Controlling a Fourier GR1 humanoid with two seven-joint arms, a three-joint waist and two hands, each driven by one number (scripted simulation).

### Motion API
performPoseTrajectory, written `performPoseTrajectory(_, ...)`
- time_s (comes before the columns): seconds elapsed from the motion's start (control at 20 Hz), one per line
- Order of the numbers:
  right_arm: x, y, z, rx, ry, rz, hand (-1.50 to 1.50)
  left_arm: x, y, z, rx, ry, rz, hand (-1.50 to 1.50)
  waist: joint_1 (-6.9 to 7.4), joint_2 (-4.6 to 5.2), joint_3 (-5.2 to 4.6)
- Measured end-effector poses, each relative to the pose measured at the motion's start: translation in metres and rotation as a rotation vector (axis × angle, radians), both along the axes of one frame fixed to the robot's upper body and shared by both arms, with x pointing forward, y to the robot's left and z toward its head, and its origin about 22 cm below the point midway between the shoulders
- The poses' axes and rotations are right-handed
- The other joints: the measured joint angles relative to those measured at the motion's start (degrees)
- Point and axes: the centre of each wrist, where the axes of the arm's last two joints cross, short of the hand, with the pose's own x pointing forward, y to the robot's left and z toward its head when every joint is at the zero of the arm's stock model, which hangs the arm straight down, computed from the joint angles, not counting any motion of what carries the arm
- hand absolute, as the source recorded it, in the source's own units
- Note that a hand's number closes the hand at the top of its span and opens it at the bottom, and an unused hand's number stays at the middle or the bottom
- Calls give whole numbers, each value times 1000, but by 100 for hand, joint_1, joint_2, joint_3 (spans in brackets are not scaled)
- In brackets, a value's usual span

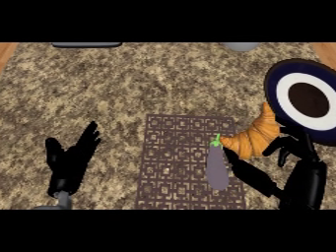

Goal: Pick the croissant from the placemat and place it in the plate

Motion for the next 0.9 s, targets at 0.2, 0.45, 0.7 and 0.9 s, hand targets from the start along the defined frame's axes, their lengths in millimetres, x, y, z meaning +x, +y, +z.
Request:
performPoseTrajectory(0.2,14,-37,-6,61,-50,-64,150,0,-3,-1,-1,0,-6,0,34,9,3)
performPoseTrajectory(0.45,44,-89,-15,54,-95,-166,150,1,1,-3,-1,-4,-10,0,72,20,5)
performPoseTrajectory(0.7,79,-144,-17,55,-127,-247,150,-4,-5,-5,-1,-4,-16,0,118,30,10)
performPoseTrajectory(0.9,99,-189,-20,51,-134,-272,150,-6,-9,1,-1,-8,-25,0,160,40,11)
